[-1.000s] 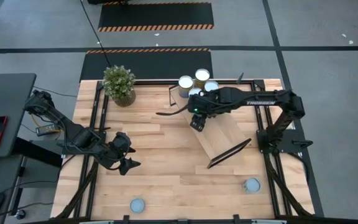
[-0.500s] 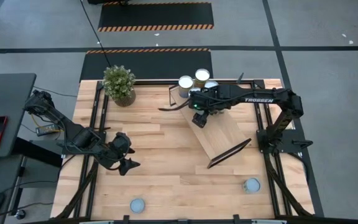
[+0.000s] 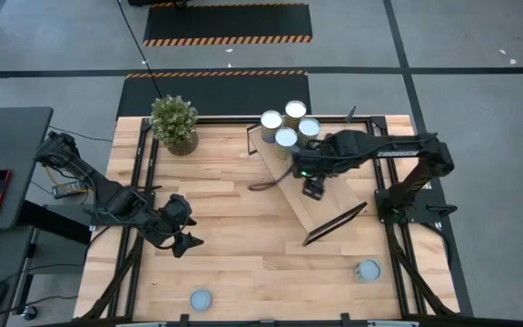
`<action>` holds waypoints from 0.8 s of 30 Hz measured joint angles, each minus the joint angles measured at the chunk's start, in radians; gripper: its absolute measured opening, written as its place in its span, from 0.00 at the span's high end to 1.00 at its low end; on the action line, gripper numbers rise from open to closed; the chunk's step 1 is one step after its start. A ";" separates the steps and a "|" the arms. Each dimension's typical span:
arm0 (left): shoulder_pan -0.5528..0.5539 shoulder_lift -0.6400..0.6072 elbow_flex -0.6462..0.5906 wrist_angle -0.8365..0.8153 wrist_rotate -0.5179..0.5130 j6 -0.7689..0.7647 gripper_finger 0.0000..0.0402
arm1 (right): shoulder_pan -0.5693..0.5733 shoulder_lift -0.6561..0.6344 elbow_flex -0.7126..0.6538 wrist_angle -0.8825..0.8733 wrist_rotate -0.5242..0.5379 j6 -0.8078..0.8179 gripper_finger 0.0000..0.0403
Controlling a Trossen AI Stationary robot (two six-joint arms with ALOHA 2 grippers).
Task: Pick and place cans onto a shelf
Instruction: Adjust the canned green peas on the shelf, then put the canned vegetables on the shelf
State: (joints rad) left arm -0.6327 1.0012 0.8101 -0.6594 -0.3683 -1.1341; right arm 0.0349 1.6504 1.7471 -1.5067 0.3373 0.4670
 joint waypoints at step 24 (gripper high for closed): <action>0.000 0.000 0.000 0.005 0.000 -0.015 0.07 | -0.236 -0.305 -0.509 0.266 0.042 -0.116 0.14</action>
State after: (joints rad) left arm -0.6323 1.0012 0.8101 -0.6540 -0.3683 -1.1491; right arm -0.2016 1.3456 1.2385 -1.2404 0.3790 0.3510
